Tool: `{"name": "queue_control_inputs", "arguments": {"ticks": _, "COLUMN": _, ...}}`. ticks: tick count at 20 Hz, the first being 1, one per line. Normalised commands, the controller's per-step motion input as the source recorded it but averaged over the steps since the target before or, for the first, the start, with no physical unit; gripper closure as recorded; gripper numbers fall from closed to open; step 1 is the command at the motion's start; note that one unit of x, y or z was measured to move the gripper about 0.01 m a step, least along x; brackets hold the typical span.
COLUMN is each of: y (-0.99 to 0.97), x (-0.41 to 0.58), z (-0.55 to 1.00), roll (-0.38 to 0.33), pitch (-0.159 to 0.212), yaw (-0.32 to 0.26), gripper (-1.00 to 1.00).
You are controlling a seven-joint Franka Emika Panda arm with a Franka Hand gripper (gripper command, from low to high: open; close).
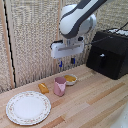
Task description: Please focus on the pink mug and carefully direct your gripper towards it. Gently take hold of the pink mug using your grasping instrument. Exercise caution as you elevate the pink mug off the tabletop. Shift the pink mug so it is above the white platter. With precision, slowly place the pink mug onto the white platter.
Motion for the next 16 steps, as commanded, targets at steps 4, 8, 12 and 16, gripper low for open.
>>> {"name": "queue_control_inputs", "arguments": {"ticks": 4, "y": -0.07, "x": 0.000, "z": -0.47, "roll": 0.000, "pitch": 0.000, "yaw": 0.010, "gripper": -1.00}}
{"name": "queue_control_inputs", "arguments": {"ticks": 8, "y": -0.13, "x": 0.000, "z": -0.49, "roll": 0.000, "pitch": 0.000, "yaw": 0.017, "gripper": -1.00}}
{"name": "queue_control_inputs", "arguments": {"ticks": 12, "y": -0.26, "x": 0.061, "z": -0.45, "roll": 0.000, "pitch": 0.000, "yaw": 0.046, "gripper": -1.00}}
{"name": "queue_control_inputs", "arguments": {"ticks": 16, "y": -0.26, "x": 0.071, "z": -0.41, "roll": 0.002, "pitch": 0.000, "yaw": 0.046, "gripper": -1.00}}
